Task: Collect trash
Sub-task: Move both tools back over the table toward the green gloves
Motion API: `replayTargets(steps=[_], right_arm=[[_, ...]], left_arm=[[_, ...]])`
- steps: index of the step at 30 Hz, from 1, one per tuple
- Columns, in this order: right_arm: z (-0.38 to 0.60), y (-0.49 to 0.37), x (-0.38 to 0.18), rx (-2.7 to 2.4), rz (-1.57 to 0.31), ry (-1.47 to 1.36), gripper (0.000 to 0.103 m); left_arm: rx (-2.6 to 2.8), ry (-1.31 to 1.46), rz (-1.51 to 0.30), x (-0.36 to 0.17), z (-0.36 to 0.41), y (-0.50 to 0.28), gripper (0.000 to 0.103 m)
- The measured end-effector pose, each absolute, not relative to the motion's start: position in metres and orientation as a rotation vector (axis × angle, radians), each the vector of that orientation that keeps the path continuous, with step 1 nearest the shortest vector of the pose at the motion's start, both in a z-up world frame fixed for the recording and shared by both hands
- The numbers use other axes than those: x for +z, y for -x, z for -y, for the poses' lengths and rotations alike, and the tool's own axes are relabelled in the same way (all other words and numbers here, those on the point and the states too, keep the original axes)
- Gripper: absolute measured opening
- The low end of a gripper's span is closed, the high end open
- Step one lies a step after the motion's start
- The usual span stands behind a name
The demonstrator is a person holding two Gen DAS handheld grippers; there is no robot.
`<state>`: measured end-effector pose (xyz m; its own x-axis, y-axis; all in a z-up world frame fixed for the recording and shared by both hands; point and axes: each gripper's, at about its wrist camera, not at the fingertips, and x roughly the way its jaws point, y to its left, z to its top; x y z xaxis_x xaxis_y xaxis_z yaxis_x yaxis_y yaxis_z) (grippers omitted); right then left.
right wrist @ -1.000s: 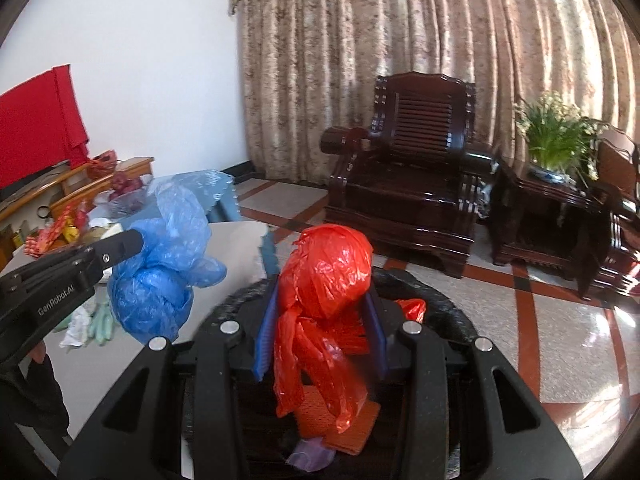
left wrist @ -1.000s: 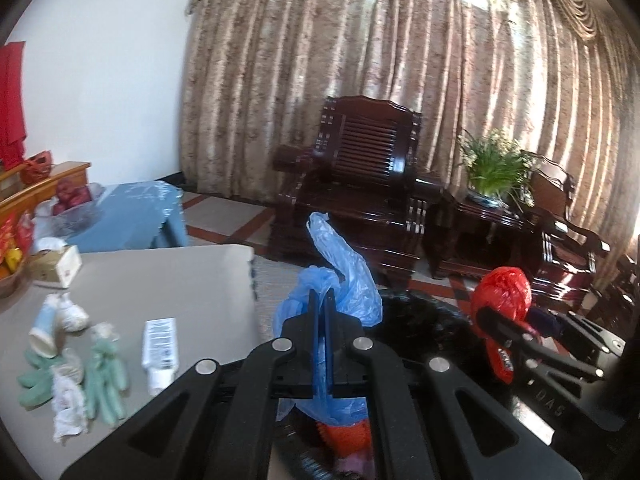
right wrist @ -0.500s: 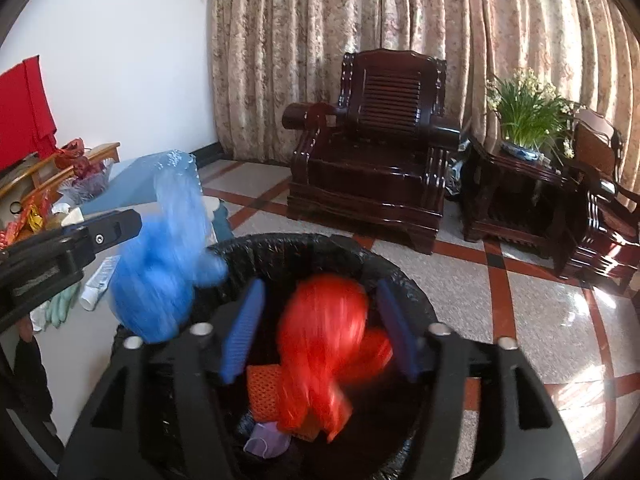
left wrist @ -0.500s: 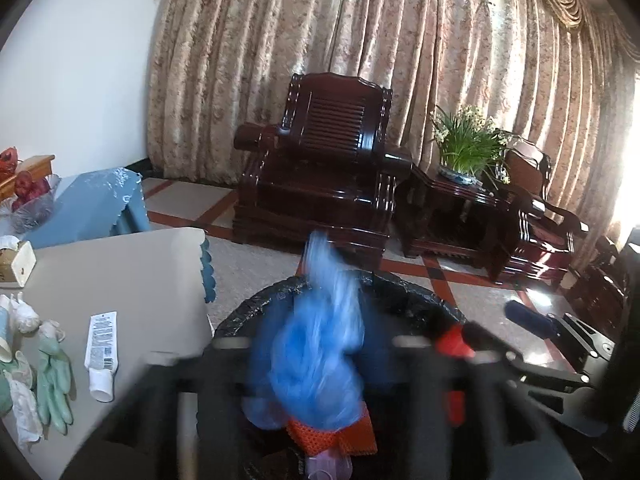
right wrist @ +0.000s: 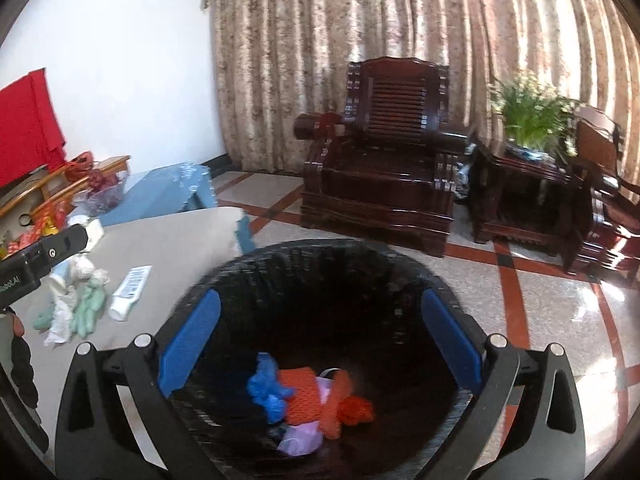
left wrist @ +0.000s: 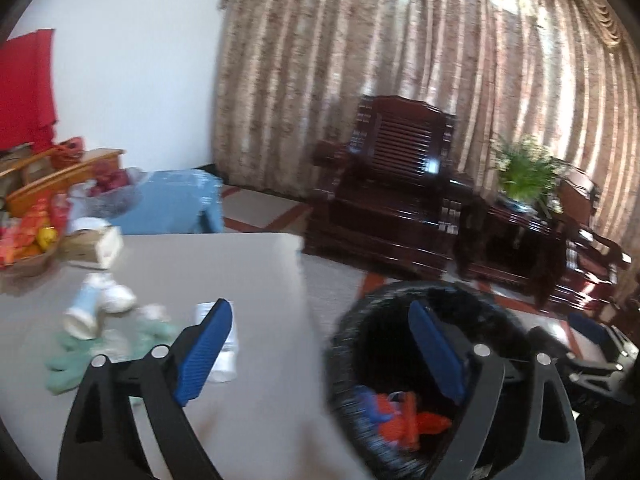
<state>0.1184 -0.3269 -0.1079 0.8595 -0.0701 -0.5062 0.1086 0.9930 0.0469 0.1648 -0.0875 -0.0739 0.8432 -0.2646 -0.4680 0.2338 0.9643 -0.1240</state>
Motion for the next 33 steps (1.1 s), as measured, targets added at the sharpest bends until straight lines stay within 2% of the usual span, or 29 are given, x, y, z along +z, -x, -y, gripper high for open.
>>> replayTargets(steps=[16, 33], right_arm=[[0.165, -0.148, -0.104, 0.2, -0.514, 0.012, 0.098], [0.116, -0.182, -0.143, 0.227, -0.591, 0.053, 0.098]], left_arm=[[0.065, 0.048, -0.503, -0.092, -0.058, -0.133, 0.088], [0.133, 0.054, -0.586, -0.14, -0.093, -0.143, 0.088]])
